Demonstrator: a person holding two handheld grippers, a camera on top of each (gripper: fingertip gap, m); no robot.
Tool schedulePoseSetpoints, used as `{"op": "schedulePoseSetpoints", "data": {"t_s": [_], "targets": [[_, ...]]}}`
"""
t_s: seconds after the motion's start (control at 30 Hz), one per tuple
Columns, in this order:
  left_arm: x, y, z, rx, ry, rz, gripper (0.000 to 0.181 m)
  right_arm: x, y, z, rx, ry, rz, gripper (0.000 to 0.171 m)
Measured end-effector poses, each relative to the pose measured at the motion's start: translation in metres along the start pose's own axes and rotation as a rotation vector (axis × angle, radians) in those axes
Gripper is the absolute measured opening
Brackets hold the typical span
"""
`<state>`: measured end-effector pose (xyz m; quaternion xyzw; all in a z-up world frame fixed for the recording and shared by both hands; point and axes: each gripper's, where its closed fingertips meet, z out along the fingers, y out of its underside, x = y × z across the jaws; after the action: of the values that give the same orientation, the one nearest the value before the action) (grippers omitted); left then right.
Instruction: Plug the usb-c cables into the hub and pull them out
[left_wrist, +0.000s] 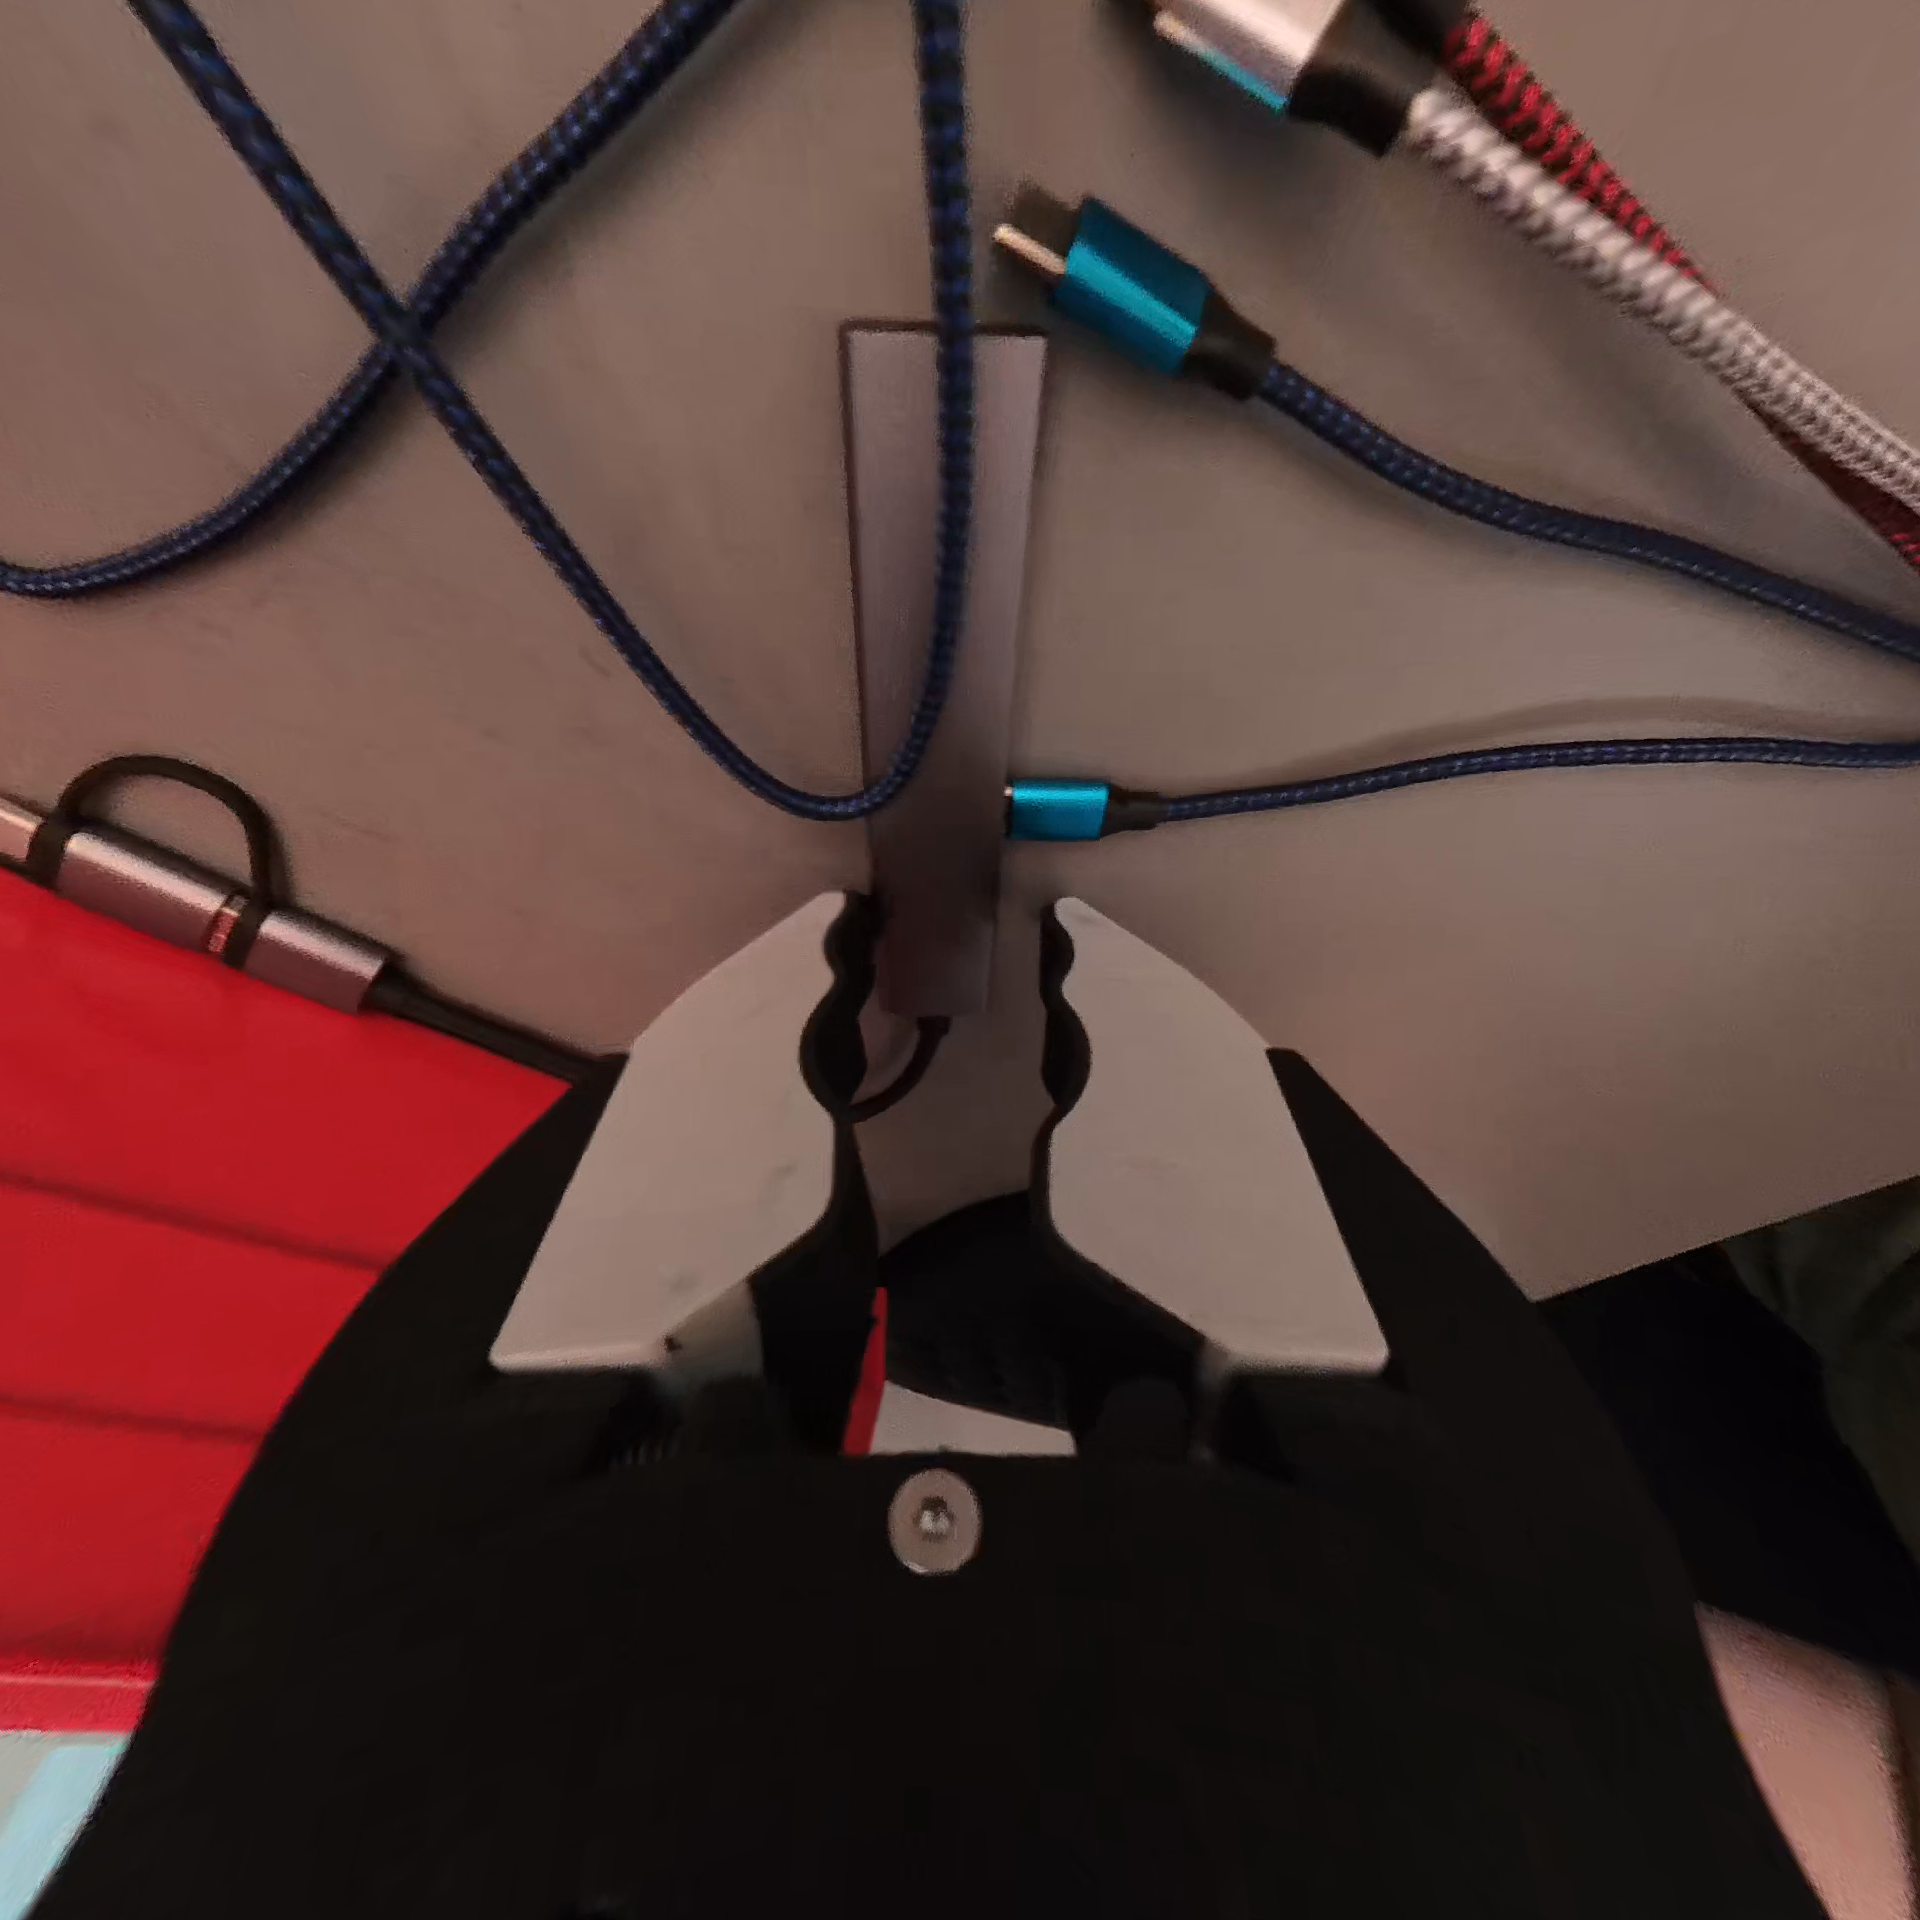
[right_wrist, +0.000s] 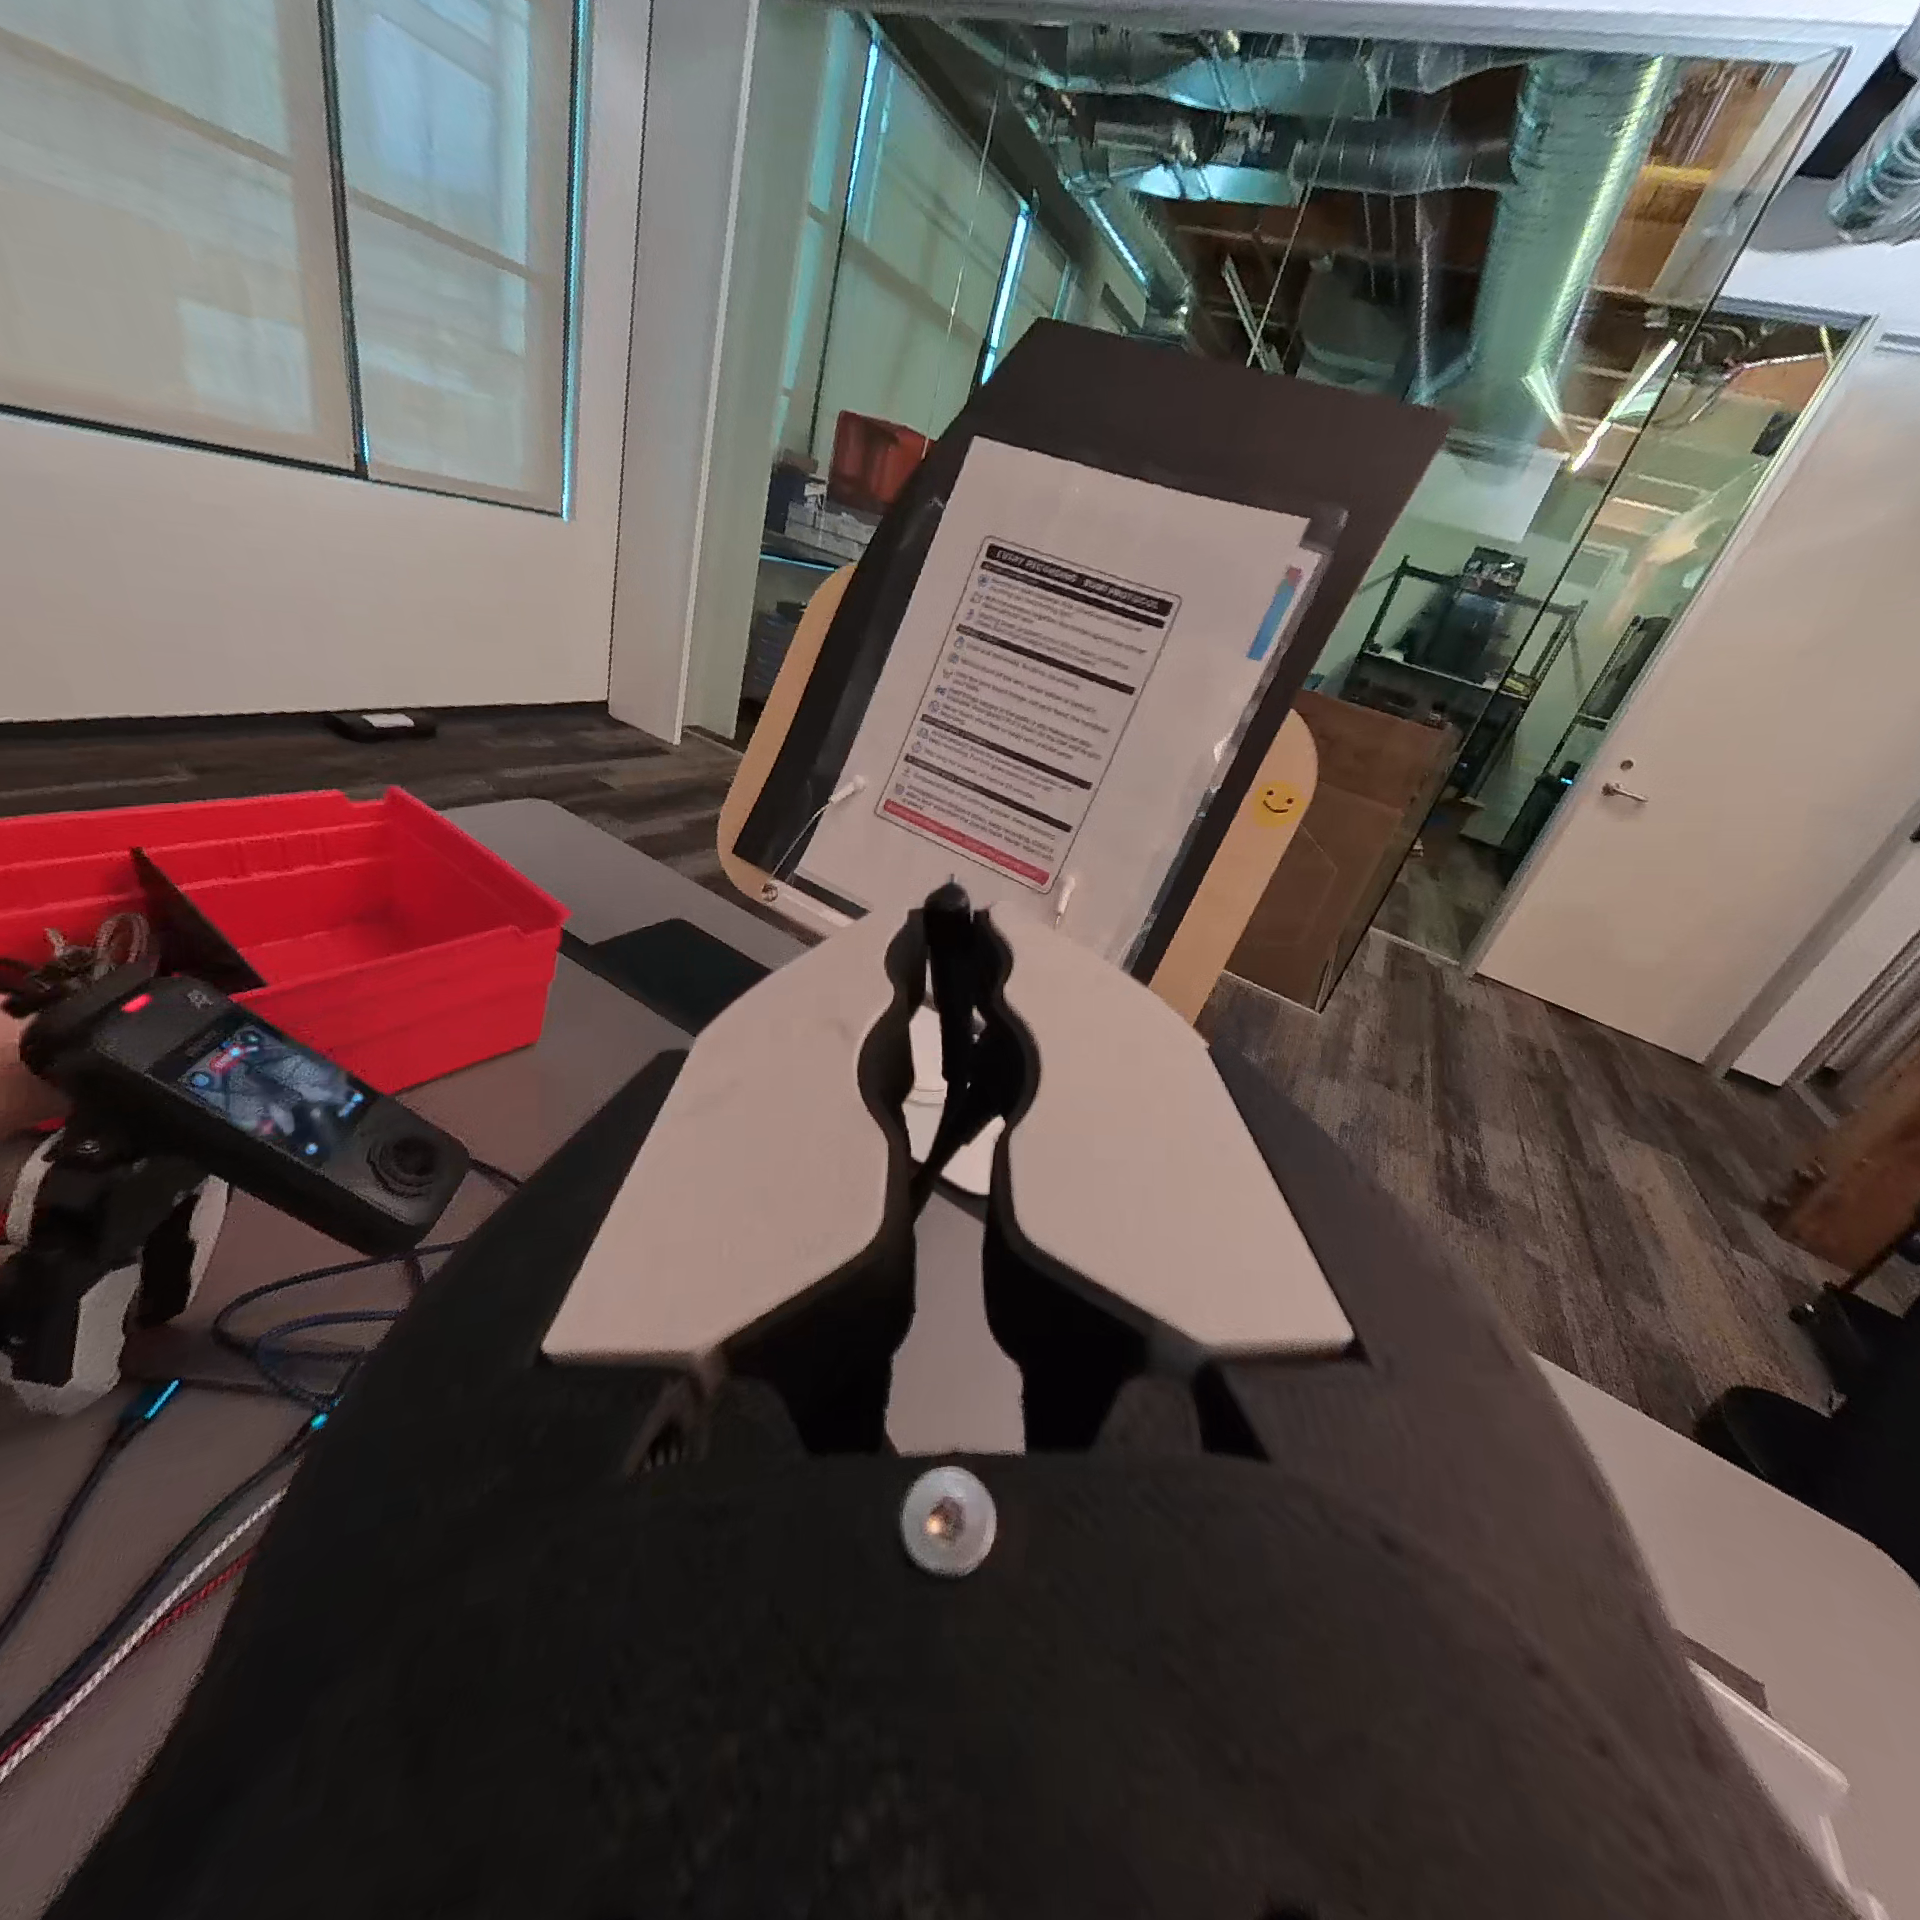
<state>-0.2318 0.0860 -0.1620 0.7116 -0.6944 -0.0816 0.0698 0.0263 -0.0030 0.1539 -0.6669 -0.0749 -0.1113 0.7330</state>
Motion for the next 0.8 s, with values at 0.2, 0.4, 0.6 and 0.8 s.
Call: {"op": "schedulePoseSetpoints", "data": {"t_s": [0.2, 0.4, 0.6, 0.8], "targets": [[0.027, 0.011, 0.002, -0.062, 0.003, -0.003, 0.022, -0.018, -0.006, 0.0, 0.009, -0.056, -0.032, 0.009], [0.043, 0.026, 0.004, -0.194, -0.071, -0.007, 0.022, -0.017, -0.014, -0.007, 0.039, -0.081, -0.005, 0.009], [0.044, 0.027, 0.004, -0.239, -0.13, 0.07, 0.022, -0.012, -0.012, -0.006, 0.035, -0.095, 0.025, 0.009], [0.046, 0.027, 0.005, -0.223, 0.013, 0.086, 0.028, -0.018, -0.007, -0.002, 0.018, -0.121, 0.031, 0.009]]}}
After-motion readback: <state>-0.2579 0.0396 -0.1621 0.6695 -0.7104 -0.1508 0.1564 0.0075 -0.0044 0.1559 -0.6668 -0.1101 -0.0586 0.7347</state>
